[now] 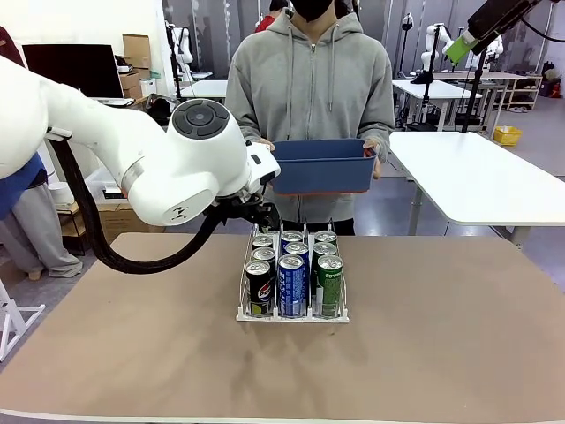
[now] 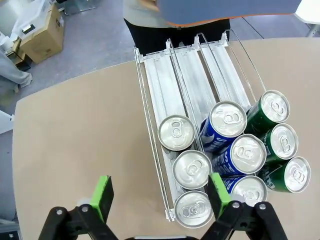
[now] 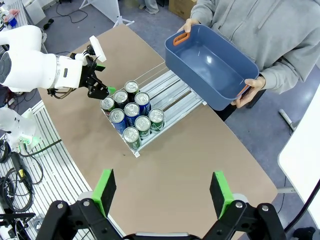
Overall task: Fill the beverage cans into the dispenser.
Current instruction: Place the picked Pepsi coke in the line of the Automatic Can Dispenser with the same cans.
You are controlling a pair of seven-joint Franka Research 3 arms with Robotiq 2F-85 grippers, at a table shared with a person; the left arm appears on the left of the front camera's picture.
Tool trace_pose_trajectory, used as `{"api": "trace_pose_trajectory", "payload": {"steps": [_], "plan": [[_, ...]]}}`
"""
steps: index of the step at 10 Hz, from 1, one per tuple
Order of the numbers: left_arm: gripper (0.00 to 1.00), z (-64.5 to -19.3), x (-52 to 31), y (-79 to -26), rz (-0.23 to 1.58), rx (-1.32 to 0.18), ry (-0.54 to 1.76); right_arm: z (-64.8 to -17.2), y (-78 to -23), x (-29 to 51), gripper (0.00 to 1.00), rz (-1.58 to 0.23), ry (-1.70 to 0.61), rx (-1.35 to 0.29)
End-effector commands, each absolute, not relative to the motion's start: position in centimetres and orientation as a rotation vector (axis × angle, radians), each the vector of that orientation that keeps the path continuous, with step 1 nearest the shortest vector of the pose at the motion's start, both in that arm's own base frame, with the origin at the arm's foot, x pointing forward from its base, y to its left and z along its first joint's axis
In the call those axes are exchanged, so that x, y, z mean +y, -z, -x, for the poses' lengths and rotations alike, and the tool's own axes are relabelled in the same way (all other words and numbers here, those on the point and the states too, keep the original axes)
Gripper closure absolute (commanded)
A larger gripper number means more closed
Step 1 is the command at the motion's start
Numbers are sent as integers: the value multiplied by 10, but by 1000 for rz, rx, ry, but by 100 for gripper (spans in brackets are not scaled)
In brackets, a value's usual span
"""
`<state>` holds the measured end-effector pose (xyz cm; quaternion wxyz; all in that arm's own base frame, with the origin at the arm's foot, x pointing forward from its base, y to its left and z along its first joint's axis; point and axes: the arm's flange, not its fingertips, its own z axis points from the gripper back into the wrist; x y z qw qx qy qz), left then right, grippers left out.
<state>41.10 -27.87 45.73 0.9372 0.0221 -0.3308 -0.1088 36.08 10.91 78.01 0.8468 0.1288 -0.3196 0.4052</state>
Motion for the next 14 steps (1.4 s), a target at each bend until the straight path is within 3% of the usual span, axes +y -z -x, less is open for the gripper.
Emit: {"api": "trace_pose_trajectory", "payload": {"steps": [1, 6, 14], "plan": [[0, -410, -282, -453, -62, -685, 203, -360, -779, 109, 0, -274, -855, -674], [0, -410, -281, -457, -45, -676, 227, -360, -779, 109, 0, -274, -855, -674], [0, -609, -146, -595, 227, -549, 217, -360, -779, 109, 0, -274, -855, -674]]}}
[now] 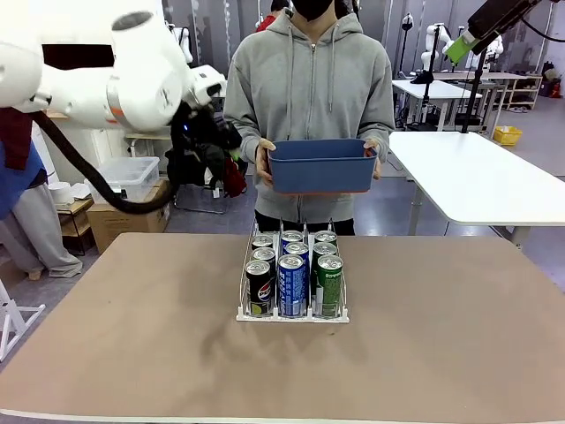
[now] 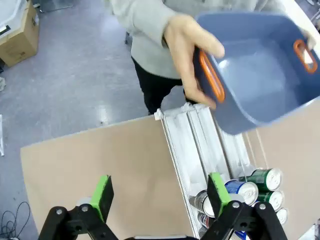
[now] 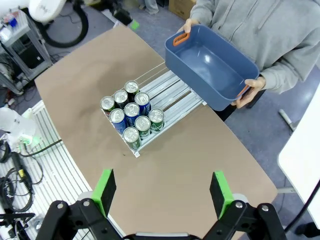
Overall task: Fill the beverage cans into the dispenser.
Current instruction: Place the picked Pepsi coke in the line of the Automatic Can Dispenser with the same cans.
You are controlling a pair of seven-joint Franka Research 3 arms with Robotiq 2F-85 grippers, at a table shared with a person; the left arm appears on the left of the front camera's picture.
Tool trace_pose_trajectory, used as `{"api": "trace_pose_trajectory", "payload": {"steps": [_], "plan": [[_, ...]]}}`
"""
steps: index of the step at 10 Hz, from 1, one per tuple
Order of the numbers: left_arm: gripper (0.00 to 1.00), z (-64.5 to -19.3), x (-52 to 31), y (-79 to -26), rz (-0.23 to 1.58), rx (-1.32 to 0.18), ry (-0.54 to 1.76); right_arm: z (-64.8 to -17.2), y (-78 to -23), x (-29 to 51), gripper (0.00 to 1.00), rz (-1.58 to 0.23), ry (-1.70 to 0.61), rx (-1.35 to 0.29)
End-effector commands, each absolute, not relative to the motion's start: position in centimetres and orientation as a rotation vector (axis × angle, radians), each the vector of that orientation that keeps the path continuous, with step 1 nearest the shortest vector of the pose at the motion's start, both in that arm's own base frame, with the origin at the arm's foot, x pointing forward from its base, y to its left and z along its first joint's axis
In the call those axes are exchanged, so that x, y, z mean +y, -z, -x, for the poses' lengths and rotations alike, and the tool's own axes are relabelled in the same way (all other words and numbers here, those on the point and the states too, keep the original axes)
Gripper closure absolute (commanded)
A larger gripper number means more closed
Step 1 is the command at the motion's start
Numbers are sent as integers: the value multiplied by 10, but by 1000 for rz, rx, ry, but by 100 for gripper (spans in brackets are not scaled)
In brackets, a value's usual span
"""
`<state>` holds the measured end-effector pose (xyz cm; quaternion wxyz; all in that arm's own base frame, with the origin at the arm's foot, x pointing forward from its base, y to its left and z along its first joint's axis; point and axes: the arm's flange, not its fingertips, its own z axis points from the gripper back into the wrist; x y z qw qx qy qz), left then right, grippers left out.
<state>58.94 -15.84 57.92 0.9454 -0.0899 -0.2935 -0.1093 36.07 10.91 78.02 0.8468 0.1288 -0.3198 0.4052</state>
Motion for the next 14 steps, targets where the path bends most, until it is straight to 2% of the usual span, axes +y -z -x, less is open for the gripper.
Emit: {"api": "trace_pose_trajectory", "payload": {"steps": [1, 4, 6, 9, 11, 12, 14], "plan": [[0, -627, -133, -613, 275, -515, 245, -360, -779, 109, 0, -274, -855, -674], [0, -641, -108, -657, 207, -359, 396, -360, -779, 109, 0, -274, -855, -674], [0, -629, -97, -684, 241, -350, 459, -360, -779, 109, 0, -274, -855, -674], [0, -587, -85, -720, 367, -451, 522, -360, -779, 109, 0, -274, -855, -674], [0, -565, -76, -724, 398, -477, 532, -360, -779, 109, 0, -274, -855, -674], [0, -591, -91, -732, 339, -461, 506, -360, -779, 109, 0, -274, -855, -674], [0, -591, -91, -732, 339, -461, 506, -360, -779, 109, 0, -274, -855, -674]]}}
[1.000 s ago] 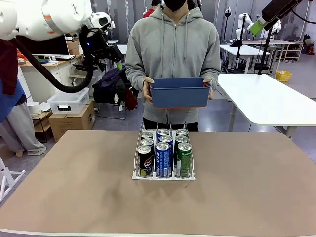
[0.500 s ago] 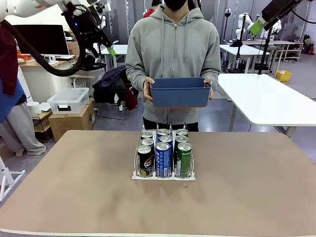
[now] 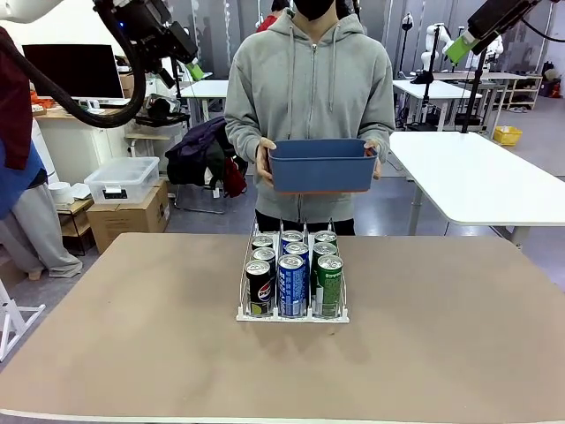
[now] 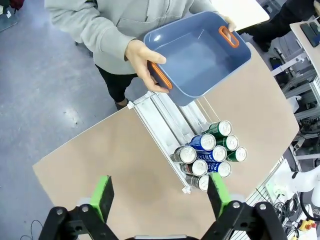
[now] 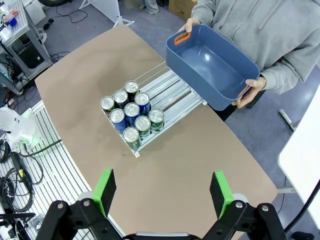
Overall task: Fill the beverage cans into the dispenser.
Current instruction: Place the picked Pepsi coke in the line of the Automatic Can Dispenser with the same cans.
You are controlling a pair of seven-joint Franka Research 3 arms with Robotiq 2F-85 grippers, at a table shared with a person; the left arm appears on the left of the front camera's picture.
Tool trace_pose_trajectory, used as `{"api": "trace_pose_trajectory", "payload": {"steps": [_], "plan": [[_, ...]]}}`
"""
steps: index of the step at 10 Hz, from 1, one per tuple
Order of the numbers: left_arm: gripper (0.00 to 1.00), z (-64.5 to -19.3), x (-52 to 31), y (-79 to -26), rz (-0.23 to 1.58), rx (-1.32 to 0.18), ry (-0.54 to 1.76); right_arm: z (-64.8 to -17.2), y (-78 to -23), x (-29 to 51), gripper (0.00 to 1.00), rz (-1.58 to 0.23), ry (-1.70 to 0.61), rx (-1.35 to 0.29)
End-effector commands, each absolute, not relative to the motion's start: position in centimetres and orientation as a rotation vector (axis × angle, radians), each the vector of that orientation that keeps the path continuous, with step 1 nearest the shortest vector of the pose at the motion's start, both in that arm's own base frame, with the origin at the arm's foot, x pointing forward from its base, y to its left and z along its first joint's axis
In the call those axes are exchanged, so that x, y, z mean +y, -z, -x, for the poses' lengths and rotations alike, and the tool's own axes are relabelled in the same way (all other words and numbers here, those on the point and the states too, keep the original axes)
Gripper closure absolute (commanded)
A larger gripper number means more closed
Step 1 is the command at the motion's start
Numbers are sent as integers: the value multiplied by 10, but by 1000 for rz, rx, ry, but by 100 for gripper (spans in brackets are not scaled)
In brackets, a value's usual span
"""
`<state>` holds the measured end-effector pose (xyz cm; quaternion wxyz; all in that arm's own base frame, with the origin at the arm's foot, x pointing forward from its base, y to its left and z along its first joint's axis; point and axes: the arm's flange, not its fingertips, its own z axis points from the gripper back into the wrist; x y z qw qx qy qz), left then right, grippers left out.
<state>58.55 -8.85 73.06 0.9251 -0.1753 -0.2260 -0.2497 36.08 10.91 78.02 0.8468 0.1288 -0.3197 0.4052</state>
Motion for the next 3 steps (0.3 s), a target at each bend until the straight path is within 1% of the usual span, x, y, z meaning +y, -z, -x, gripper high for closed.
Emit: {"api": "trace_pose_trajectory", "payload": {"steps": [1, 3], "plan": [[0, -591, -91, -732, 339, -461, 506, -360, -779, 109, 0, -274, -855, -674], [0, -591, -91, -732, 339, -461, 506, -360, -779, 109, 0, -274, -855, -674]]}}
